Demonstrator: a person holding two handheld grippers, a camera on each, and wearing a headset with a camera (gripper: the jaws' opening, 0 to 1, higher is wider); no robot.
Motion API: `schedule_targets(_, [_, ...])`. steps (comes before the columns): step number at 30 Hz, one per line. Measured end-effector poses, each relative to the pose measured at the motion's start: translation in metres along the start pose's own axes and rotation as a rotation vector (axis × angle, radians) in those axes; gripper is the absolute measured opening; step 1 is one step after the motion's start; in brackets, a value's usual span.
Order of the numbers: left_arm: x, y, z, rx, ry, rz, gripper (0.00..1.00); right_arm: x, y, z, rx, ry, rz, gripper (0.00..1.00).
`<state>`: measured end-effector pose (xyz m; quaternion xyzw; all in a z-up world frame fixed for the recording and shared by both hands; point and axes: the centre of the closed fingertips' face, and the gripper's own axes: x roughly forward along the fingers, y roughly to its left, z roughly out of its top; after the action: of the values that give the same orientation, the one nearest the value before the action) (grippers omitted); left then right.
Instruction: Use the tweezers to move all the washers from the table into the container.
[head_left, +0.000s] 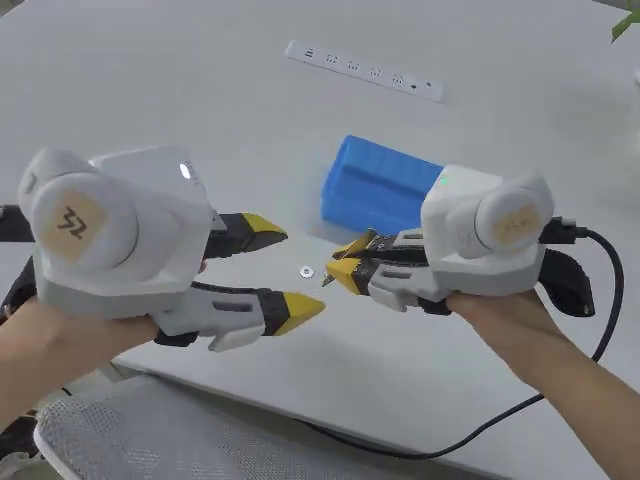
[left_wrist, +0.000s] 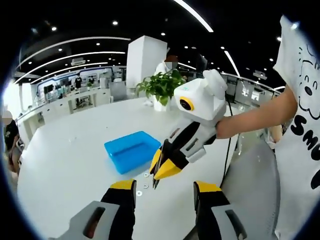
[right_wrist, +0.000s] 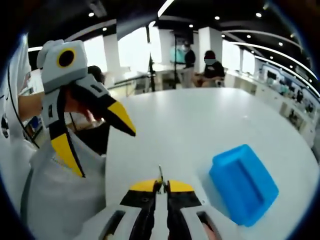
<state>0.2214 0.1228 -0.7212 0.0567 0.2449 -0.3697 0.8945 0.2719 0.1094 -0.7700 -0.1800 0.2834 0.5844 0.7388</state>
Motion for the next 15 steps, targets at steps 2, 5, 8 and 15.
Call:
schedule_targets(2, [-0.004, 0.001, -0.003, -0.008, -0.007, 0.03, 0.52, 0.005, -0.002, 0.004, 0.002, -0.006, -0.002, 0.04])
schedule_targets(5, [-0.008, 0.009, -0.007, -0.008, -0.008, 0.11, 0.61, 0.013, -0.007, 0.004, -0.019, 0.007, -0.007, 0.04])
schedule_targets(8, [-0.012, 0.01, -0.008, -0.041, -0.025, 0.142, 0.72, 0.018, -0.012, 0.005, -0.023, 0.008, -0.003, 0.04])
schedule_targets(15, [-0.013, 0.014, -0.017, -0.064, -0.003, 0.195, 0.89, 0.031, -0.015, -0.001, -0.025, 0.04, 0.009, 0.04])
